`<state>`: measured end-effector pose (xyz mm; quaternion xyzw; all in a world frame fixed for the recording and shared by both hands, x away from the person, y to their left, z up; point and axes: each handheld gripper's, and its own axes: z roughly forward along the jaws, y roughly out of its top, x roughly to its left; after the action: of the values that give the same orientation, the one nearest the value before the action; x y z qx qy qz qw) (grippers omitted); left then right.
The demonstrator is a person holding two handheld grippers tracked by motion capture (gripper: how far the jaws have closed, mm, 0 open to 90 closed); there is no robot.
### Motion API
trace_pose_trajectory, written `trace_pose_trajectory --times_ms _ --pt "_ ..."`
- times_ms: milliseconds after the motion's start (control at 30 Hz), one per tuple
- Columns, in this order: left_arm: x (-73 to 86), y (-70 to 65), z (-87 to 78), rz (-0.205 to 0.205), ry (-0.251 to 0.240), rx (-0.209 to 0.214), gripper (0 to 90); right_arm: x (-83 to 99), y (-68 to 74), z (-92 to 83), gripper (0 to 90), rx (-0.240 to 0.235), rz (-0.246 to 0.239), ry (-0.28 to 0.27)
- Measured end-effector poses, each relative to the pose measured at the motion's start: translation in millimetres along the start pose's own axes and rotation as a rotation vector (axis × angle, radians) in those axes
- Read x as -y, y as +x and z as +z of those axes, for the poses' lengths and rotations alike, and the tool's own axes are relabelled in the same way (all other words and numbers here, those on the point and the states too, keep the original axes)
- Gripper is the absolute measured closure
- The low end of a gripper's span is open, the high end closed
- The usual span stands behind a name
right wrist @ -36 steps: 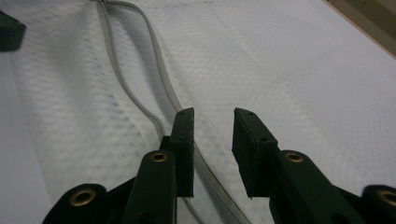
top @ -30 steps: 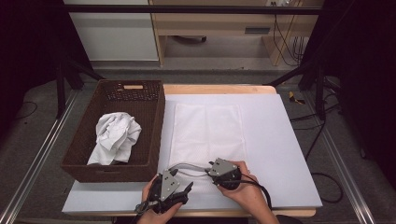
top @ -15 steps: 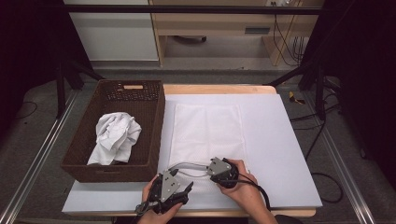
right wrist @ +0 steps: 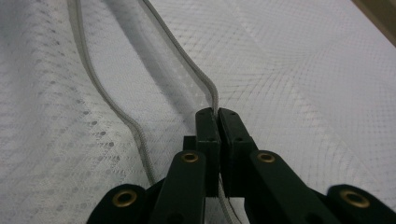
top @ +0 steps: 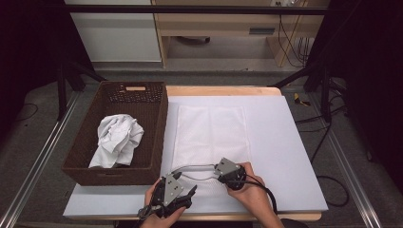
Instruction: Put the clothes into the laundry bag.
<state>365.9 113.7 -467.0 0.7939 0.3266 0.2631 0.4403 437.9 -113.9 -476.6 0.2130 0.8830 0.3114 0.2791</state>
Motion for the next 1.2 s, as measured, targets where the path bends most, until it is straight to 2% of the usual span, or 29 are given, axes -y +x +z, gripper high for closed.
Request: trace_pose_trajectory --times_ms 300,600,767,867,967,1200 --pt "-0.6 0.2 0.9 0.001 0.004 -0.002 33.3 -5.9 -1.7 -8.2 89.0 0.069 -0.006 -0.087" --pt "-1.7 1.1 0.4 -0.001 -0.002 -0.008 33.3 -13.0 -10.4 -14.2 89.3 0.147 0.042 -0.177" --pt "-1.8 2.0 0.4 -0.002 -0.003 -0.010 33.3 -13.0 -12.3 -17.3 89.3 0.166 0.054 -0.195" --pt "-2.1 1.2 0.5 0.001 -0.001 -0.008 33.3 -14.3 -14.6 -21.6 89.3 0.186 0.062 -0.235" --pt "-2.1 1.5 0.8 0.001 0.000 -0.007 33.3 -15.4 -15.4 -22.1 89.3 0.186 0.066 -0.245" --pt "-2.5 2.5 -0.6 -0.002 -0.001 -0.002 33.2 -14.9 -12.5 -21.4 89.3 0.169 0.058 -0.231"
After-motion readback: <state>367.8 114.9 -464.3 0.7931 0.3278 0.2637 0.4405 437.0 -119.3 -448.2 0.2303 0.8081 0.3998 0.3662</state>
